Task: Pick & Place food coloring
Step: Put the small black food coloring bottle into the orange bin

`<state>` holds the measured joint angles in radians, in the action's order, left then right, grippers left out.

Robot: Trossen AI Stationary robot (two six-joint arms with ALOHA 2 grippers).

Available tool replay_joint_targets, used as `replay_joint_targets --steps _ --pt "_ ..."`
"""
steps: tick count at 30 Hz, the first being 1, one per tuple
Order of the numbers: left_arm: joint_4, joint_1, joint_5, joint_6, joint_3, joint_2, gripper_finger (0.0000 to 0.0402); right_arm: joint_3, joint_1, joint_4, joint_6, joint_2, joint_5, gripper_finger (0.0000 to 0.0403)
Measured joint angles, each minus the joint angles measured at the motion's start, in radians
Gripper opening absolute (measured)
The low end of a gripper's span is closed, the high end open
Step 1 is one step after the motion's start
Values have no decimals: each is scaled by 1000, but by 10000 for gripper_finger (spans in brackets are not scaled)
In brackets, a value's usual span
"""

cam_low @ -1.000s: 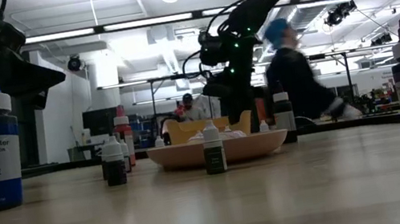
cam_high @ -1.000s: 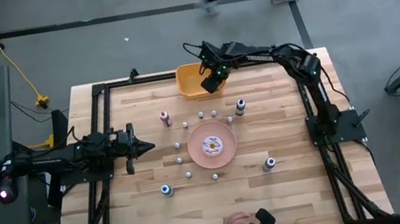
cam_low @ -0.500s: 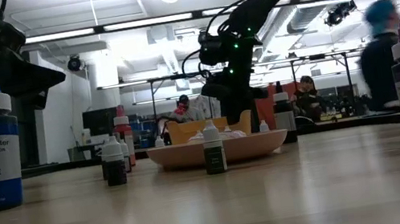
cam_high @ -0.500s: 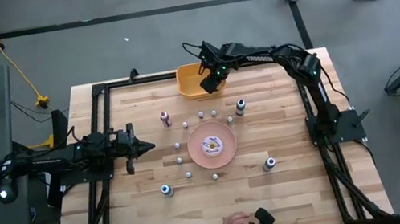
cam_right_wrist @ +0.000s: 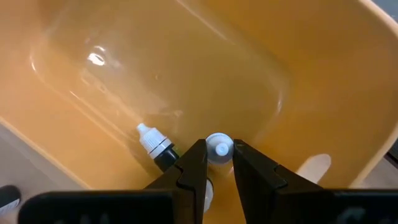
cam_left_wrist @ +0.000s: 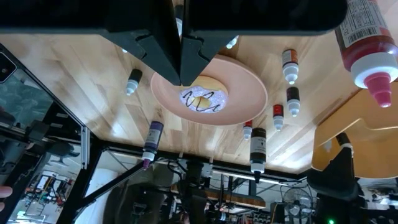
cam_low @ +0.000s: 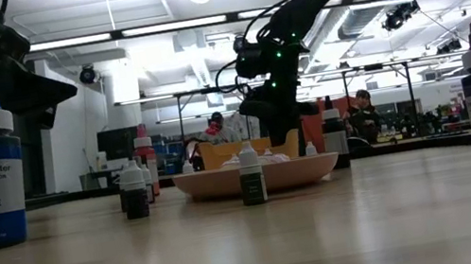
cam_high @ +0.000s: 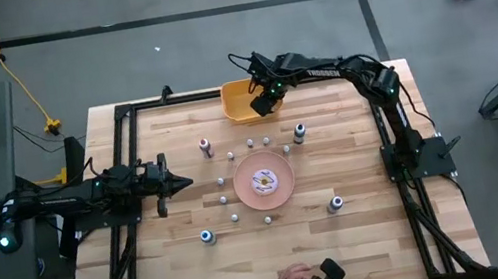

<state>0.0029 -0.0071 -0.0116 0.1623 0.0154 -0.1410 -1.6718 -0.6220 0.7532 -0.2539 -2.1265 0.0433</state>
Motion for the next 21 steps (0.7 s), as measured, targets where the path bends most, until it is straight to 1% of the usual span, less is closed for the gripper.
replay_joint_targets --steps 21 --pt "0 0 0 0 0 0 1 0 0 4 0 0 -22 67"
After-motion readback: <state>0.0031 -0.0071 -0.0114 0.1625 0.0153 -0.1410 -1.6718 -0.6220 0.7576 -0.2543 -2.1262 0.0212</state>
